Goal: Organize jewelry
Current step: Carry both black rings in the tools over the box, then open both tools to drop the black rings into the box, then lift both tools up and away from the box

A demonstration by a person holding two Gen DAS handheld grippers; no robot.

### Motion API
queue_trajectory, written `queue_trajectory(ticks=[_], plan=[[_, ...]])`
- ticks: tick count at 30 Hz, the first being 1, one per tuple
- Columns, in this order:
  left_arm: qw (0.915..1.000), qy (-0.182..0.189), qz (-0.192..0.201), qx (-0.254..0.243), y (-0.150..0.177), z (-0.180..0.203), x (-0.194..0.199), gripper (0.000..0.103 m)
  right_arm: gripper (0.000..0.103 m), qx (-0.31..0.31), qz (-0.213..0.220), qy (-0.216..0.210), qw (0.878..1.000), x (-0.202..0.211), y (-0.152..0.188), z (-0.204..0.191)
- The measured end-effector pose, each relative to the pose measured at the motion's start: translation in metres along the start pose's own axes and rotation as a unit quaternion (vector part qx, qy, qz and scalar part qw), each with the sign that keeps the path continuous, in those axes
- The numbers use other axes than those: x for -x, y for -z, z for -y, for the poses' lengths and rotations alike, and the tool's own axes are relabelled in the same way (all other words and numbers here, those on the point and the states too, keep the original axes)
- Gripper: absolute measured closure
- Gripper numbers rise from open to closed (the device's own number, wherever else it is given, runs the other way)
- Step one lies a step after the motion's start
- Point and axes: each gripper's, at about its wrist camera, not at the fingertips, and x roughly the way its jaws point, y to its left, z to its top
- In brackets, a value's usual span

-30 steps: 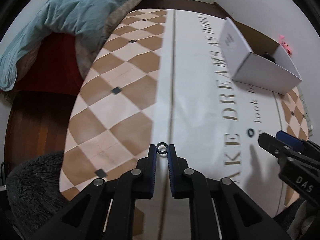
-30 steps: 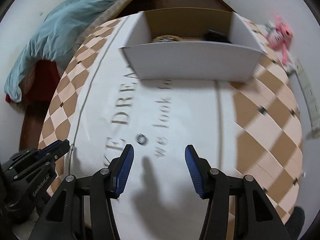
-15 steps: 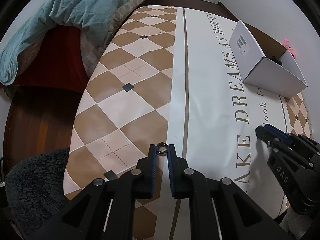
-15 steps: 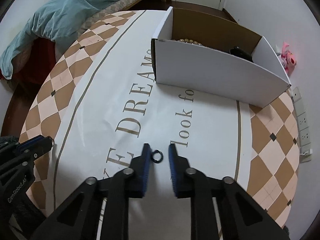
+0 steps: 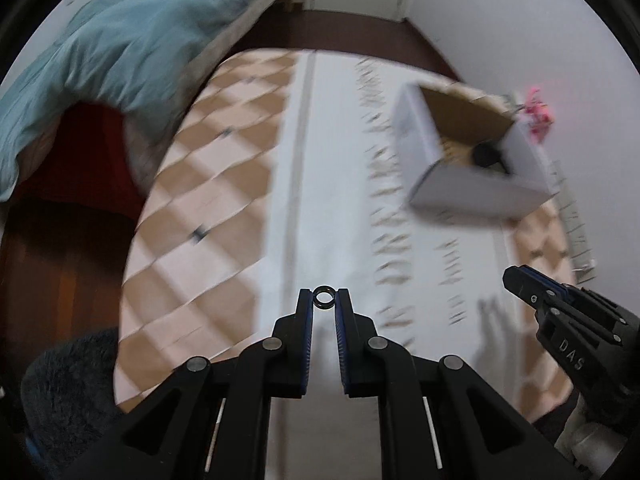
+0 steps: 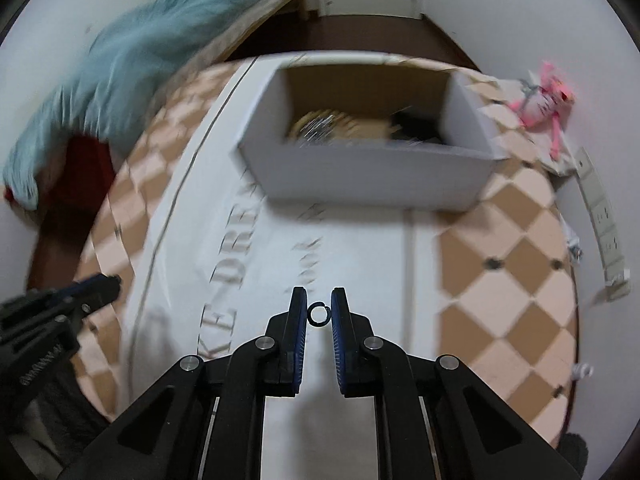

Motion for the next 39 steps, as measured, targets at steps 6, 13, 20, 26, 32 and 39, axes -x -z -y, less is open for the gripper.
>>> queue_trajectory(ticks=[6,13,20,26,32,39], plan=[[0.9975,0.068,0.001,-0.021,-0.062,0.052,0.005,0.095,0.09,-0.057,0.012,-0.04,0.998,0.02,-0.06,0.051],[0.9939,0.098,-0.036,-0.033,-0.125,0.081,-0.021,0.094,0.09,-0.08,-0.051,-0.08,0.992,-0.019,-0.117,0.073],[0.9954,0.064,-0.07,-0.013,-0.152,0.078,-0.043,0.087,0.073,-0.106,-0.094,-0.1,0.985,-0.049,-0.133,0.079],[0.9986,0.022,-0.045,-0.018,-0.15,0.069,-0.036,0.034,0.063,-0.097,-0.077,-0.076,0.989,-0.04,-0.126,0.08],[0.9994,-0.012,-0.029,-0.014,-0.132,0.061,-0.029,0.018,0.063,-0.085,-0.052,-0.028,0.995,-0.023,-0.116,0.084],[0.9989,-0.043,-0.003,-0.015,-0.106,0.057,-0.017,0.004,0.007,-0.039,-0.024,0.083,0.995,0.001,-0.106,0.08]])
